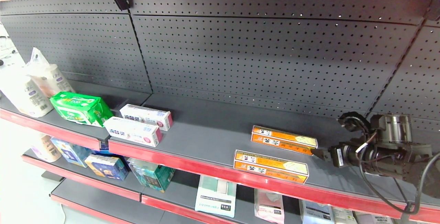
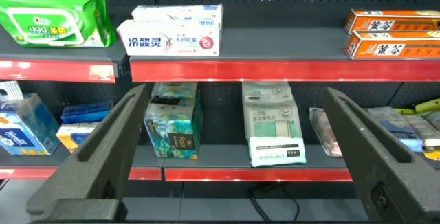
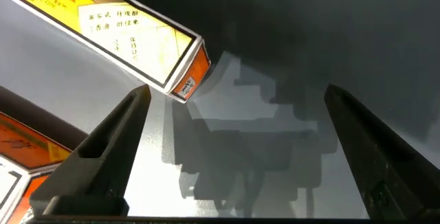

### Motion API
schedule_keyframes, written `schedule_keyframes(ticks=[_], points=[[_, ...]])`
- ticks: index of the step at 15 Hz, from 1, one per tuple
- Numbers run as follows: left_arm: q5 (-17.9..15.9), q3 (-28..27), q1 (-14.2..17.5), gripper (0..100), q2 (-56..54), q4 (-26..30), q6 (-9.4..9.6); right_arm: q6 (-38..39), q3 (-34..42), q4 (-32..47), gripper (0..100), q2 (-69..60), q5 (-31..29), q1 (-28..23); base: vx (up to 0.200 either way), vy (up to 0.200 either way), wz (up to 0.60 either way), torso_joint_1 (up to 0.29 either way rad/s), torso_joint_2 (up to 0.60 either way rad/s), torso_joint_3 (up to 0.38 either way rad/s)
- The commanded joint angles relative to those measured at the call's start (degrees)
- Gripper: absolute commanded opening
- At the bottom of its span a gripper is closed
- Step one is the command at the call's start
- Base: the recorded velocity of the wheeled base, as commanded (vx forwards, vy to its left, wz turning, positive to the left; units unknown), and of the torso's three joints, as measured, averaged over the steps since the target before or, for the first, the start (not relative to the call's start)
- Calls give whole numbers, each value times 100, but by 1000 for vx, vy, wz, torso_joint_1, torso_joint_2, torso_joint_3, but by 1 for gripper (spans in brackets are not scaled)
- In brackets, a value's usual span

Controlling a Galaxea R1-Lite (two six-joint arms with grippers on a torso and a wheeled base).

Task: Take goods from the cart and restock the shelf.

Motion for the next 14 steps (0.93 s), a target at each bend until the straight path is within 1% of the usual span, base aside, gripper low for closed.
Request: schedule_keyframes(ticks=[1, 2, 4, 5, 6, 7, 8, 10, 11, 13, 14], points=[[-1, 0, 0, 100, 2, -11, 2, 25, 163, 32, 100, -506, -5, -88, 0, 0, 0, 0, 0, 0], [-1, 0, 0, 100, 2, -2, 2, 43, 234, 32, 100, -682, -5, -132, 0, 0, 0, 0, 0, 0], [8, 0, 0, 100, 2, -2, 2, 78, 524, 50, 100, -1552, -14, -387, 0, 0, 0, 0, 0, 0], [-1, 0, 0, 100, 2, -2, 2, 122, 559, 50, 100, -1745, -14, -431, 0, 0, 0, 0, 0, 0], [-1, 0, 0, 100, 2, -2, 2, 350, 656, 50, 100, -2299, -181, -405, 0, 0, 0, 0, 0, 0], [-1, 0, 0, 100, 2, -2, 2, 412, 779, 32, 100, -2492, -295, -378, 0, 0, 0, 0, 0, 0], [-1, 0, 0, 100, 2, -2, 2, 359, 1288, 32, 100, -3011, -427, -370, 0, 0, 0, 0, 0, 0], [-1, 0, 0, 100, 2, -2, 2, 95, 2009, 50, 100, -4013, -410, -466, 0, 0, 0, 0, 0, 0], [-1, 0, 0, 100, 2, -2, 2, -256, 2378, 32, 100, -4558, -331, -669, 0, 0, 0, 0, 0, 0], [-1, 0, 0, 100, 2, -2, 2, -309, 2783, 76, 100, -5815, -348, -704, 0, 0, 0, 0, 0, 0], [8, 0, 0, 100, 2, -2, 2, -168, 2791, 349, 100, -6263, -322, -712, 0, 0, 0, 0, 0, 0]])
